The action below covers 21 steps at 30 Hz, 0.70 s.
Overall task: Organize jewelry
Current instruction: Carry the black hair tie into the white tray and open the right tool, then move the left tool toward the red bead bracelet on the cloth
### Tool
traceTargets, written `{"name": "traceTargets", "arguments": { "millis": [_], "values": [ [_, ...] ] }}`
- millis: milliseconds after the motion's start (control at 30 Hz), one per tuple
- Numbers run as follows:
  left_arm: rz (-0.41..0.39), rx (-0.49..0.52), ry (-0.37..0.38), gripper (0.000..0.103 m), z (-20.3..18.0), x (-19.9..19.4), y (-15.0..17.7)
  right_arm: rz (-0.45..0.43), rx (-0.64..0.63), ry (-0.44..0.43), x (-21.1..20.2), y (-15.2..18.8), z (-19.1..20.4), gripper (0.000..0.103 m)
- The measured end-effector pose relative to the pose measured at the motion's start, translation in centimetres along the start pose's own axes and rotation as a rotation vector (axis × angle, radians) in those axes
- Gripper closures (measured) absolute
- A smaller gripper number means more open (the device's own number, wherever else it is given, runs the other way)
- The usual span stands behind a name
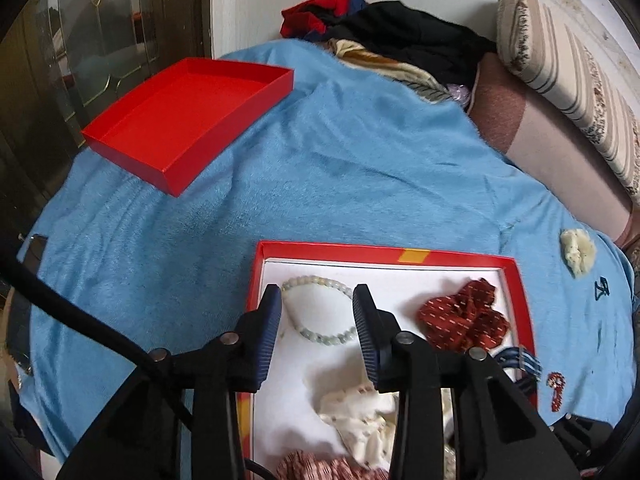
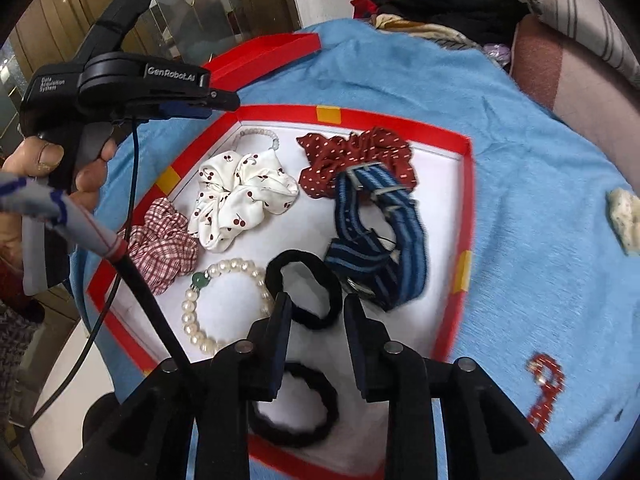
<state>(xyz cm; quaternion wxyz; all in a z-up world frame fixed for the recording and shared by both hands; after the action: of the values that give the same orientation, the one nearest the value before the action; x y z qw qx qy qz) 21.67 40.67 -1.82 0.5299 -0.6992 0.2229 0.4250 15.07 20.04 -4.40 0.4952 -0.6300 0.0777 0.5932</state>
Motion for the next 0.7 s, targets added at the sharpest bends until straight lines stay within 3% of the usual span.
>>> {"name": "traceTargets", "arguments": {
  "millis": [100,267,433,700],
  "values": [
    [-0.035,-0.003,-0.008,0.056,-0.5,-2.2,0.2,-0.027,0.023,0.006,-1.9,0.6,-0.7,0.062],
    [-0.080,-0.006,-0.023,0.048,-1.6,-6.3,1.6,-0.065,0.069,0.038,-4.8,1.9,-2.3,0.062],
    [-0.108,0.015,-0.012,0.043,-4.0,-9.8,4.0,-0.078,0.121,0.053,-6.9,3.4,-3.9,0.062],
    [-0.146,0.103,-0.064,0.040,-9.6,-12.6,8.0,-0.100,0.203,0.091,-10.0,6.8,-6.6,0.061]
  ]
}}
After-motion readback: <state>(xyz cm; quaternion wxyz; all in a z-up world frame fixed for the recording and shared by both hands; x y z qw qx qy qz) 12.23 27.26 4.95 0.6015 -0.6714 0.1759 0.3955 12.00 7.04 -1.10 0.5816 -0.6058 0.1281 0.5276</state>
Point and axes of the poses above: each gripper's, at about its wrist camera, not at the fingertips, and x roughly the way its jaws point, z to its left, y to its underside, the point moved 4 cm from there along x, roughly the way its jaws point, and after that the axes turned 3 degrees about -y, right-handed, at the moved point
